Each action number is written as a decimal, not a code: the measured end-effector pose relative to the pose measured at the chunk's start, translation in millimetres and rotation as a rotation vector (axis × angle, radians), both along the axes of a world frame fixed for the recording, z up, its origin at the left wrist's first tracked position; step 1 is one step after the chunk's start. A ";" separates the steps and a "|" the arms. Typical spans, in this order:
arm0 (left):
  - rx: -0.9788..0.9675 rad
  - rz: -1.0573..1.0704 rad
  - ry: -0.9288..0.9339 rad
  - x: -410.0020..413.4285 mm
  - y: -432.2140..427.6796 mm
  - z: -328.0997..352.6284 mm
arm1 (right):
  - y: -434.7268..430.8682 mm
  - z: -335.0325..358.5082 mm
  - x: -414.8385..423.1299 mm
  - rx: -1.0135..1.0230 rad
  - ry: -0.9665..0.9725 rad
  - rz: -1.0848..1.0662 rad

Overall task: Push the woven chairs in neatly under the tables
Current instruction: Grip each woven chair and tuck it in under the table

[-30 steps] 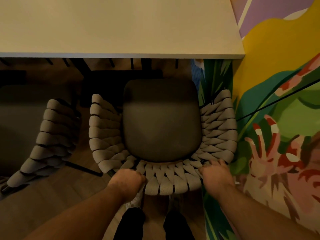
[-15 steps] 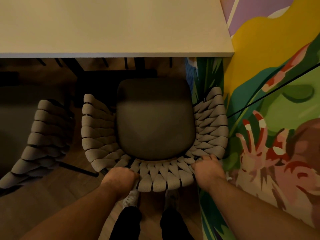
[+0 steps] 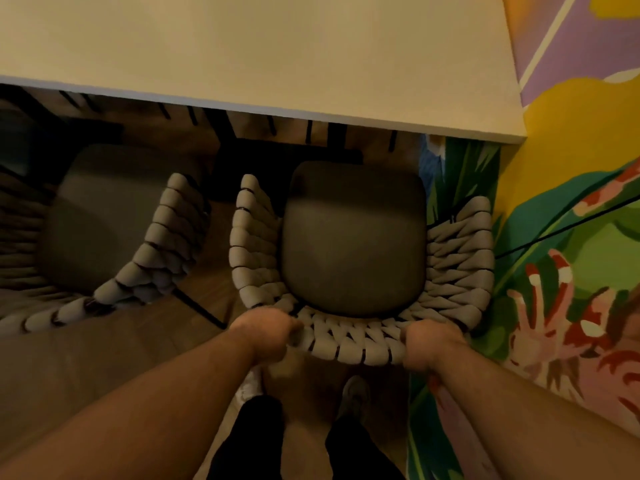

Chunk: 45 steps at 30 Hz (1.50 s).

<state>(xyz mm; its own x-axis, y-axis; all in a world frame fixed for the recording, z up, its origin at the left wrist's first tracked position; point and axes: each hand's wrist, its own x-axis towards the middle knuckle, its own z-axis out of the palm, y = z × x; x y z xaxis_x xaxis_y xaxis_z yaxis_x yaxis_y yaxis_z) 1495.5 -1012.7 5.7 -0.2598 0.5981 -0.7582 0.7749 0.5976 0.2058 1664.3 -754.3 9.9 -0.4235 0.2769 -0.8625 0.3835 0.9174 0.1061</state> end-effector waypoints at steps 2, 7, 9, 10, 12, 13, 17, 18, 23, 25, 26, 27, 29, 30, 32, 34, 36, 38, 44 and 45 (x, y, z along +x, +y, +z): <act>0.062 0.053 -0.016 -5.7 -18.5 16.3 | -18.0 13.6 -17.7 -0.054 -0.007 -0.053; 0.219 0.196 0.124 -47.0 -98.5 41.3 | -92.7 52.8 -87.9 -0.092 0.153 -0.034; 0.220 0.234 0.158 -75.0 -143.8 48.7 | -127.8 67.4 -119.7 -0.099 0.215 -0.032; 0.205 0.249 0.171 -91.3 -169.0 52.3 | -147.0 74.2 -135.5 -0.103 0.239 -0.033; 0.165 0.288 0.199 -126.6 -221.8 57.3 | -185.6 82.0 -164.8 -0.107 0.288 -0.036; 0.140 0.309 0.217 -144.7 -249.4 58.4 | -205.7 84.4 -178.7 -0.114 0.310 -0.043; 0.046 0.321 0.295 -204.4 -344.8 61.8 | -281.7 84.3 -227.6 -0.091 0.411 -0.001; 0.014 0.331 0.305 -215.6 -362.8 64.2 | -297.8 83.4 -237.3 -0.088 0.436 0.013; -0.076 0.320 0.313 -260.5 -424.5 67.4 | -357.6 78.4 -283.3 -0.140 0.476 0.050; -0.095 0.316 0.316 -273.2 -441.3 64.4 | -374.5 73.3 -304.7 -0.143 0.495 0.084; -0.105 0.314 0.319 -279.4 -450.2 61.7 | -382.2 70.0 -316.1 -0.149 0.500 0.105; -0.122 0.313 0.316 -285.5 -459.7 58.5 | -390.4 66.4 -327.1 -0.159 0.500 0.122; -0.139 0.329 0.309 -299.1 -479.9 48.2 | -405.9 60.0 -346.8 -0.161 0.504 0.147; -0.145 0.346 0.299 -306.7 -490.7 42.3 | -413.8 57.4 -355.8 -0.161 0.494 0.165; -0.167 0.336 0.256 -324.3 -509.3 32.0 | -429.7 53.2 -371.1 -0.173 0.463 0.175; -0.190 0.303 0.205 -340.7 -525.1 23.2 | -447.7 48.4 -382.6 -0.172 0.439 0.181; -0.211 0.251 0.177 -359.2 -536.3 18.4 | -467.2 42.6 -395.0 -0.154 0.394 0.187; -0.221 0.184 0.148 -380.7 -548.5 14.1 | -490.3 36.1 -407.9 -0.150 0.345 0.174; -0.211 -0.086 0.146 -426.7 -593.2 -7.2 | -576.2 4.6 -435.0 -0.238 0.218 0.122; -0.196 -0.115 0.160 -429.9 -596.1 -10.9 | -587.8 -1.8 -436.9 -0.268 0.203 0.116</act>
